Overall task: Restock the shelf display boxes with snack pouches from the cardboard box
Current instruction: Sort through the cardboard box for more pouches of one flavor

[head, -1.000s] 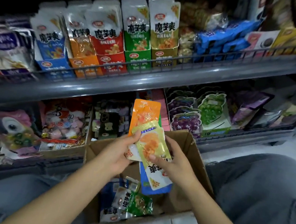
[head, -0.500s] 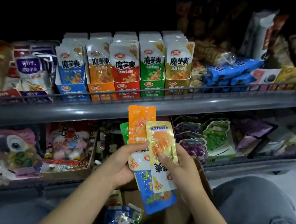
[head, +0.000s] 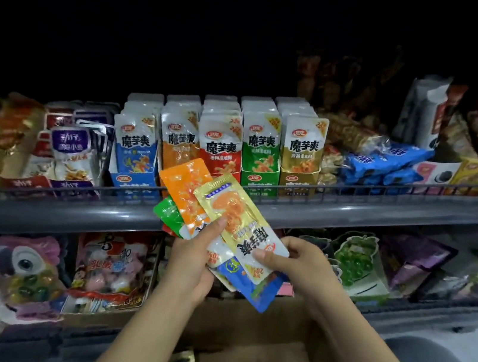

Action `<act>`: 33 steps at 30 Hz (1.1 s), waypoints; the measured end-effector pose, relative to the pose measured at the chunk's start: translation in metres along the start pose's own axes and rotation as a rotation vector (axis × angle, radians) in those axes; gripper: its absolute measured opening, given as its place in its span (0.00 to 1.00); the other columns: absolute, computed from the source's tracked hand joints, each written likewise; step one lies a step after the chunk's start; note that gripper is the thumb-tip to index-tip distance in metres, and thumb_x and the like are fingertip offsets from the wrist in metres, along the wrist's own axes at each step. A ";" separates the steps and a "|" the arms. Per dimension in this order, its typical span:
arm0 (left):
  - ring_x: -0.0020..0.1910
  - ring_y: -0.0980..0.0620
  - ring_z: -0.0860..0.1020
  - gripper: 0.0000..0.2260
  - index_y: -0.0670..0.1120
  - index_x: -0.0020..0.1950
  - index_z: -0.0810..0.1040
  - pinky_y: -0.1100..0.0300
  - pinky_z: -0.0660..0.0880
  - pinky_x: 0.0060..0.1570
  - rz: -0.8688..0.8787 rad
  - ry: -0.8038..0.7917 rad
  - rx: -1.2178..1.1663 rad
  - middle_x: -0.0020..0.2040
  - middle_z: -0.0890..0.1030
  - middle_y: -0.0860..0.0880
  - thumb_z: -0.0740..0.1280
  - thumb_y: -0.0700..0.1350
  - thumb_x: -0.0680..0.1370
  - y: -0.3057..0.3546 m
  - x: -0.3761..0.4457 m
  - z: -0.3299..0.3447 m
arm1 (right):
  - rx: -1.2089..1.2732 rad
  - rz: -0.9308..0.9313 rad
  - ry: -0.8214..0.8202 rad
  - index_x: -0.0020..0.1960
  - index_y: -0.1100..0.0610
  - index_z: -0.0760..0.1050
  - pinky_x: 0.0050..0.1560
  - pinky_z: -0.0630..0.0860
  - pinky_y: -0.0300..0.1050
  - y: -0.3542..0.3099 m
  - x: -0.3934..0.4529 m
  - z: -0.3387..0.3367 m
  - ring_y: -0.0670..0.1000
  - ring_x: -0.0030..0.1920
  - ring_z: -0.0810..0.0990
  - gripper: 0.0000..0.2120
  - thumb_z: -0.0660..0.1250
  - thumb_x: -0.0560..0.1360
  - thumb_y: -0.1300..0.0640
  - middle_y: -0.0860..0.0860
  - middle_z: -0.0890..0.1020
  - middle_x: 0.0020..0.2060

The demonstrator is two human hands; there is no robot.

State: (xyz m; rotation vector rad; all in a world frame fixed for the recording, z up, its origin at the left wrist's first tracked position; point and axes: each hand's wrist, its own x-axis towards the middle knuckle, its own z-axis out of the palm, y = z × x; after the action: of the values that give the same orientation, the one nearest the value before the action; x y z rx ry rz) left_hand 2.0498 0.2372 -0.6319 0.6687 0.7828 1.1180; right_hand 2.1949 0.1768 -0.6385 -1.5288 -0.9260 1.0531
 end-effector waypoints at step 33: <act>0.53 0.42 0.81 0.13 0.44 0.35 0.86 0.47 0.76 0.54 -0.142 -0.157 0.093 0.48 0.84 0.40 0.65 0.37 0.77 -0.003 0.006 0.036 | -1.120 -0.649 0.415 0.50 0.53 0.81 0.38 0.68 0.44 -0.143 0.106 -0.070 0.56 0.45 0.79 0.06 0.69 0.74 0.55 0.50 0.78 0.38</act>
State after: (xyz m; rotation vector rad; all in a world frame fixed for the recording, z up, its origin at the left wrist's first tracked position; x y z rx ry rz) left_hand 2.0823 0.2391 -0.6153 0.7578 0.7390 0.8935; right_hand 2.2895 0.2811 -0.5085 -1.9528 -1.6646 -0.3597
